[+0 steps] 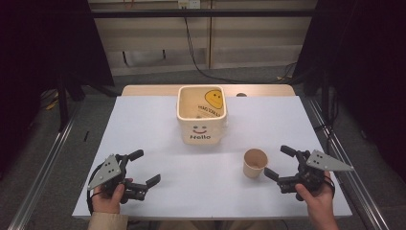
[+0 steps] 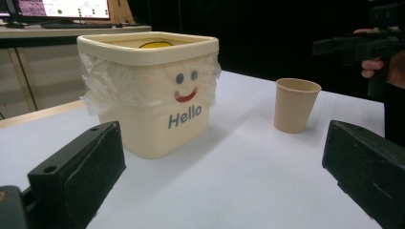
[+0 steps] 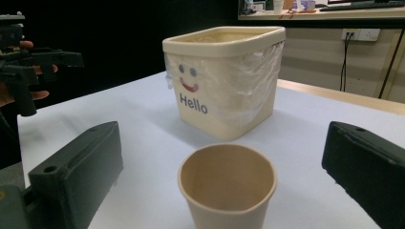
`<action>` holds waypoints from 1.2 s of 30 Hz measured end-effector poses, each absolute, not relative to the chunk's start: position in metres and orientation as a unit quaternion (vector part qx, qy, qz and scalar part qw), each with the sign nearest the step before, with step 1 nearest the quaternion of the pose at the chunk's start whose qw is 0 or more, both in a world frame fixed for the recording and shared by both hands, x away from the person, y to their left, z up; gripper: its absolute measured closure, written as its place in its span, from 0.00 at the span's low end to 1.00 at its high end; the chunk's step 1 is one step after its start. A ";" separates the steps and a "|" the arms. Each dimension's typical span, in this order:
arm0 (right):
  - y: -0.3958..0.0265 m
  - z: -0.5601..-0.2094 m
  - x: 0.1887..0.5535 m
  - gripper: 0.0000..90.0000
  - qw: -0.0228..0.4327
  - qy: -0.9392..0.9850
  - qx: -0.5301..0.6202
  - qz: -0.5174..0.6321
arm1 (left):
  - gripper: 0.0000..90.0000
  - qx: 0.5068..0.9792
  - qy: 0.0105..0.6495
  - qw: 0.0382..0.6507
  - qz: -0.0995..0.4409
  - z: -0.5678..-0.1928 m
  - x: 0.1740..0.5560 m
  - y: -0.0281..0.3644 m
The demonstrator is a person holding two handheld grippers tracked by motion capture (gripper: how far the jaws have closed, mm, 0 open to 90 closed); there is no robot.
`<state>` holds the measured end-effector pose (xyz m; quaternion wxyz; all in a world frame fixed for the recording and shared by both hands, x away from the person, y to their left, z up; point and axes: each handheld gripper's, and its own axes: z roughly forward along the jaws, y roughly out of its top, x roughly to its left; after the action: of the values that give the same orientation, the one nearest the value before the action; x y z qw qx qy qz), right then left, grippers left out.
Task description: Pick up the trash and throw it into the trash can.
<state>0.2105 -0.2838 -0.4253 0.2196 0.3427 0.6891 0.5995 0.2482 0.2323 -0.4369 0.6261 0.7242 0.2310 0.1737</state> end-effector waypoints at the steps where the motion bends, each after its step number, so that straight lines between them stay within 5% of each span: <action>1: -0.285 -0.423 0.212 0.00 0.221 0.688 0.343 0.600 | 0.01 0.721 0.234 0.629 0.172 -0.437 0.248 0.232; 36: -0.305 -0.292 0.252 0.00 0.232 0.684 0.322 0.612 | 0.01 0.728 0.233 0.623 0.167 -0.438 0.249 0.232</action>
<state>0.2516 -0.3045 -0.2922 0.2324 0.3217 0.6839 0.6122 0.2493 0.2324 -0.4383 0.6230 0.7279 0.2329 0.1669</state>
